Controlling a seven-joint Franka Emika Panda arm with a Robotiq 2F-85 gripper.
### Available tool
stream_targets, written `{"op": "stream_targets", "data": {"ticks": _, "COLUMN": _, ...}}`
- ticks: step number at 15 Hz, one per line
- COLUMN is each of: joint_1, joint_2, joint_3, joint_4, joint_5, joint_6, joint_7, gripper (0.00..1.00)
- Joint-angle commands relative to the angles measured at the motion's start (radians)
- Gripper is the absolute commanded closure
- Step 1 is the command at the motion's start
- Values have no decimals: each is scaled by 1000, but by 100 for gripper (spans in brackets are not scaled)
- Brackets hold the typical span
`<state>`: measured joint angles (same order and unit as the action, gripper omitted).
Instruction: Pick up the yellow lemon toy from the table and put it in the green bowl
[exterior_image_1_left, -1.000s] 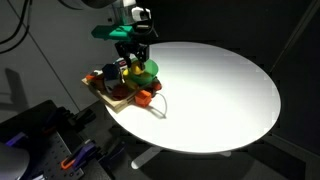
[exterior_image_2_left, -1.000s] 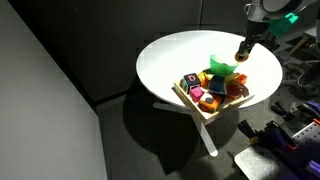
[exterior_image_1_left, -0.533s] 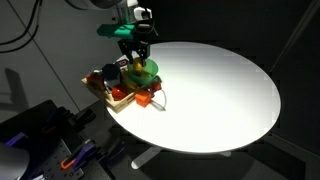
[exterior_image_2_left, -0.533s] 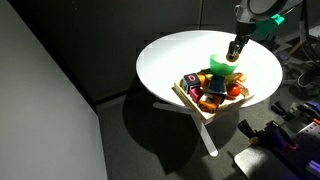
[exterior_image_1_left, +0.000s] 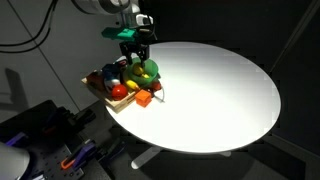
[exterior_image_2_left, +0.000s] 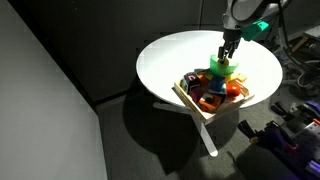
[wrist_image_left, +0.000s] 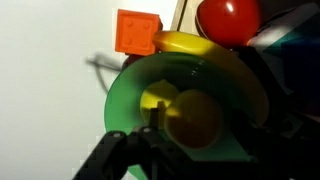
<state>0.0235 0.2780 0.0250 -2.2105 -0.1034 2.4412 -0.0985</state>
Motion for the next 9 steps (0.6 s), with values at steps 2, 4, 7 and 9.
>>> {"op": "stream_targets", "data": {"ticks": 2, "joint_1": 13, "joint_2": 25, "joint_3": 2, "joint_4": 37, "joint_5": -1, "joint_6": -35, "joint_7": 18, "gripper": 0}}
{"op": "stream_targets", "data": {"ticks": 4, "joint_1": 10, "joint_2": 19, "joint_3": 2, "joint_4": 27, "joint_5": 1, "joint_6": -31, "joint_7": 8, "gripper": 0}}
{"op": "stream_targets", "data": {"ticks": 7, "joint_1": -1, "joint_2": -2, "joint_3": 9, "joint_4": 1, "joint_5": 18, "joint_6": -11, "joint_7": -23, "gripper": 0}}
{"op": "stream_targets", "data": {"ticks": 9, "joint_1": -13, "joint_2": -23, "joint_3": 18, "joint_4": -24, "joint_5": 39, "joint_6": 15, "joint_7": -57, "gripper": 0}}
